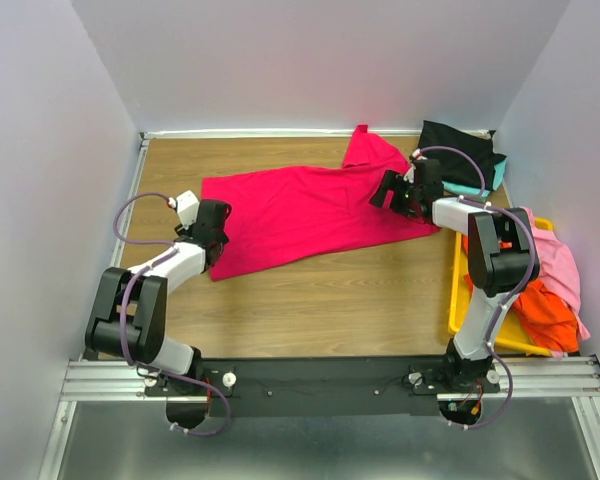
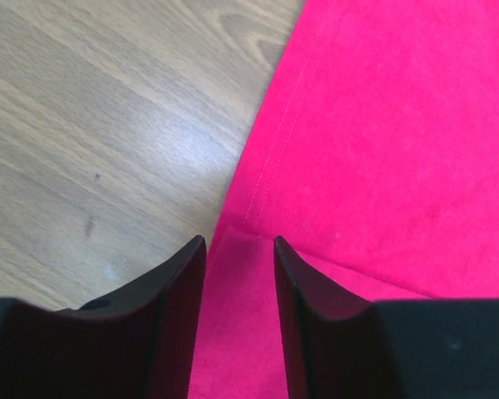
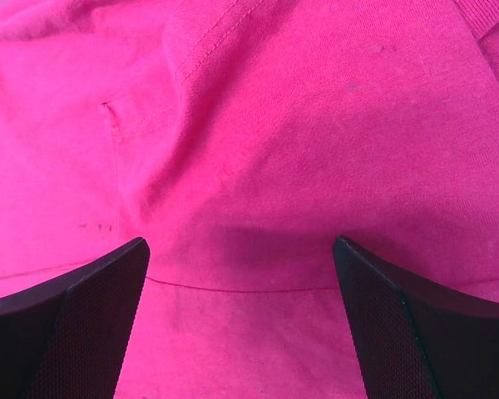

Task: Fold and stack the t-shirts
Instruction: Fold the tshirt

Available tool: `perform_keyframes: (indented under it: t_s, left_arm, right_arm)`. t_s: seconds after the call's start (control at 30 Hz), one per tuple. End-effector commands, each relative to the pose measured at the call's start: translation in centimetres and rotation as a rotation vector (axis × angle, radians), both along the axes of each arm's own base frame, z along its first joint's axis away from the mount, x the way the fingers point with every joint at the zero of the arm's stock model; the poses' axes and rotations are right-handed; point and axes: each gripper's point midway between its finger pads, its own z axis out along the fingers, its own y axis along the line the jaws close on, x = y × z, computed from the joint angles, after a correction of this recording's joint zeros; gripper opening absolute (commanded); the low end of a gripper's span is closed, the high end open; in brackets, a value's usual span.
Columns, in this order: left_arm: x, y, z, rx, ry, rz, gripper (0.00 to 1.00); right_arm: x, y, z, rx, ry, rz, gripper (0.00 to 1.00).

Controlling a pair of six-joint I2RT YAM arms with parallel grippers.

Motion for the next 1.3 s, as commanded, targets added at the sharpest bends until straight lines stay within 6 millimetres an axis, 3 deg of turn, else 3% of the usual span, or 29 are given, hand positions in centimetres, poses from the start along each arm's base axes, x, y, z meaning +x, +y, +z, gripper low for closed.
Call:
perform_keyframes:
  t_s: [0.0, 0.03, 0.13, 0.17, 0.23, 0.3, 0.43, 0.5, 0.63, 0.77, 1.0, 1.1, 1.27]
  left_arm:
    - [1.2, 1.5, 3.2, 0.067, -0.055, 0.054, 0.68]
    - [1.7, 1.6, 4.4, 0.075, -0.08, 0.058, 0.73]
    - [2.5, 0.8, 6.3, 0.084, -0.127, 0.034, 0.74]
    - [3.1, -0.7, 7.6, 0.094, -0.161, -0.005, 0.75]
    - [3.6, -2.7, 8.2, 0.105, -0.183, -0.055, 0.78]
    - [4.3, -6.1, 9.0, 0.097, -0.218, -0.139, 0.85]
    - [5.8, -12.1, 7.9, -0.008, -0.279, -0.325, 0.88]
    - [6.0, -13.3, 6.8, -0.029, -0.272, -0.37, 0.88]
    - [6.5, -14.3, 3.3, -0.032, -0.211, -0.406, 0.88]
    - [6.4, -15.5, 1.9, -0.078, -0.213, -0.449, 0.88]
    - [5.2, -15.4, -1.0, -0.126, -0.159, -0.461, 0.88]
    - [4.5, -15.4, -1.8, -0.157, -0.139, -0.471, 0.88]
    - [3.5, -15.5, -1.5, -0.19, -0.151, -0.484, 0.88]
  right_arm:
    - [-0.9, 0.7, 0.2, -0.002, 0.016, 0.025, 0.98]
    - [-0.9, 0.9, 0.6, -0.003, 0.008, 0.027, 0.98]
    - [-1.1, 1.2, 1.1, -0.014, -0.005, 0.032, 0.98]
    - [-1.1, 1.3, 1.7, -0.022, -0.018, 0.025, 0.98]
    - [-1.1, 1.3, 2.4, -0.032, -0.035, 0.016, 0.98]
    - [-1.3, 1.0, 3.0, -0.052, -0.043, -0.006, 0.98]
    - [-1.7, 0.4, 2.6, -0.083, -0.026, -0.033, 0.98]
    - [-1.6, 0.3, 2.1, -0.1, -0.02, -0.05, 0.98]
    - [-2.8, -0.1, 0.4, -0.122, 0.047, -0.058, 0.98]
    - [-3.5, 0.0, -0.6, -0.13, 0.081, -0.067, 0.98]
    - [-5.7, 1.5, -3.6, -0.151, 0.183, -0.048, 0.97]
    - [-7.0, 1.1, -4.3, -0.177, 0.218, -0.082, 0.96]
    - [-10.2, 1.3, -4.9, -0.173, 0.267, -0.091, 0.96]
